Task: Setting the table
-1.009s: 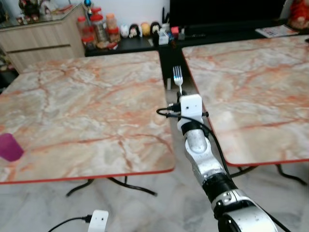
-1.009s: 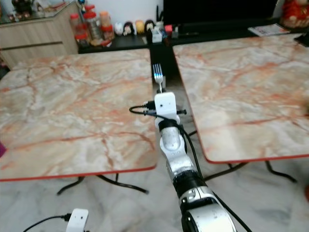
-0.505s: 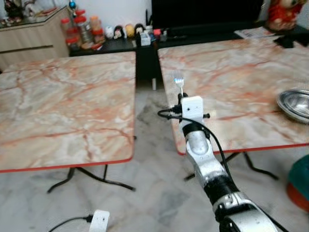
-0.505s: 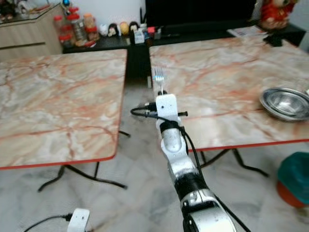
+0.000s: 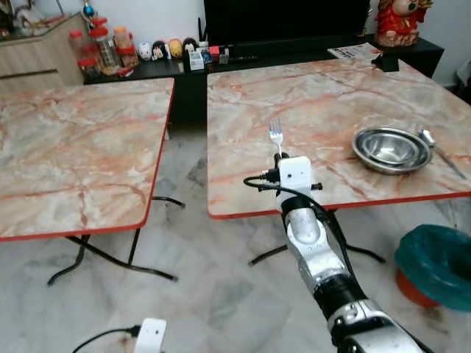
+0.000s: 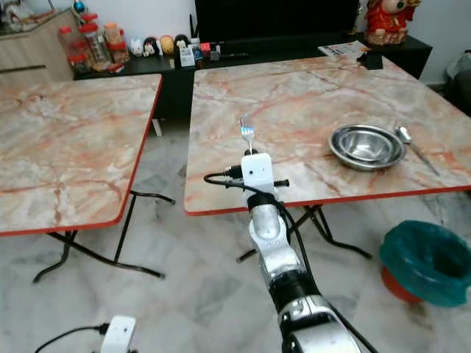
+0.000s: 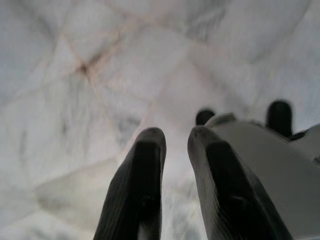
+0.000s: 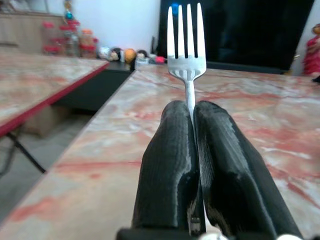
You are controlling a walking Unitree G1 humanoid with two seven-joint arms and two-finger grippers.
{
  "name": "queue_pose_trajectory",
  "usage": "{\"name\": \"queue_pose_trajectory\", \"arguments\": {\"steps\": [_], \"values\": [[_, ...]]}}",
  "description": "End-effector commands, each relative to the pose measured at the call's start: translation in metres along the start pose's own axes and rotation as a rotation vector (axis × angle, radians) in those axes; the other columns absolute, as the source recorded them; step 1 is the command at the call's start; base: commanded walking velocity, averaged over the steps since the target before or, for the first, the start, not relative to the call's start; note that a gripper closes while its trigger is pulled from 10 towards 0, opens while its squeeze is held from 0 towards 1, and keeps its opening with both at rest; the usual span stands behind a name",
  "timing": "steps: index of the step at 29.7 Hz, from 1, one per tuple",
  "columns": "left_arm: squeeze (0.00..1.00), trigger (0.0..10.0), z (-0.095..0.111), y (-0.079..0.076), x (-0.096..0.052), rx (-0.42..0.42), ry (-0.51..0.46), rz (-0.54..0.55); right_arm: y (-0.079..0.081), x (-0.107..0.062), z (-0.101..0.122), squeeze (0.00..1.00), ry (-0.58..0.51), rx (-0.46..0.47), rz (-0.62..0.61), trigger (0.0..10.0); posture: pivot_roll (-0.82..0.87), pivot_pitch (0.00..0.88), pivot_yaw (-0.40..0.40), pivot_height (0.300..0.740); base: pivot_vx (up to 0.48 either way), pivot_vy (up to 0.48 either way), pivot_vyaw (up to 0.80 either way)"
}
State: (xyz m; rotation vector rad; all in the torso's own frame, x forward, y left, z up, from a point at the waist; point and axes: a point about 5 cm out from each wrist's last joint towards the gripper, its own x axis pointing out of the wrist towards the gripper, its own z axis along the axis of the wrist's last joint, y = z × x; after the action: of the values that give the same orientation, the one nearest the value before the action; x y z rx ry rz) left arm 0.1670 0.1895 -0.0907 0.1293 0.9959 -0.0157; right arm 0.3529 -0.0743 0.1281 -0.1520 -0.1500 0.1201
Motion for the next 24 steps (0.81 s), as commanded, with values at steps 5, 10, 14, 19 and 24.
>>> {"name": "queue_pose_trajectory", "arguments": {"steps": [5, 10, 14, 19, 24], "values": [[0.00, 10.0, 0.0018, 0.0036, 0.0003, -0.002, 0.001, 0.013, -0.0049, 0.0055, 0.0092, 0.00, -0.031, -0.005, -0.011, 10.0, -0.05, 0.022, 0.090, 0.740, 0.000, -0.382, 0.00], [0.00, 10.0, 0.0020, 0.0041, 0.0002, -0.003, 0.000, 0.014, -0.0048, 0.0058, 0.0098, 0.00, -0.033, -0.004, -0.014, 10.0, -0.05, 0.025, 0.092, 0.740, 0.000, -0.382, 0.00], [0.00, 10.0, 0.0018, 0.0040, 0.0002, -0.003, 0.001, 0.013, -0.0053, 0.0056, 0.0097, 0.00, -0.032, -0.004, -0.016, 10.0, -0.05, 0.027, 0.093, 0.740, 0.000, -0.382, 0.00], [0.00, 10.0, 0.0017, 0.0037, 0.0002, -0.006, 0.000, 0.015, -0.0082, 0.0059, 0.0089, 0.00, -0.028, -0.007, -0.024, 10.0, -0.05, 0.031, 0.089, 0.740, 0.000, -0.379, 0.00], [0.00, 10.0, 0.0021, 0.0031, 0.0003, -0.016, -0.004, 0.017, -0.0103, 0.0066, 0.0090, 0.00, -0.026, -0.011, -0.027, 10.0, -0.05, 0.030, 0.085, 0.740, 0.000, -0.353, 0.00]]}}
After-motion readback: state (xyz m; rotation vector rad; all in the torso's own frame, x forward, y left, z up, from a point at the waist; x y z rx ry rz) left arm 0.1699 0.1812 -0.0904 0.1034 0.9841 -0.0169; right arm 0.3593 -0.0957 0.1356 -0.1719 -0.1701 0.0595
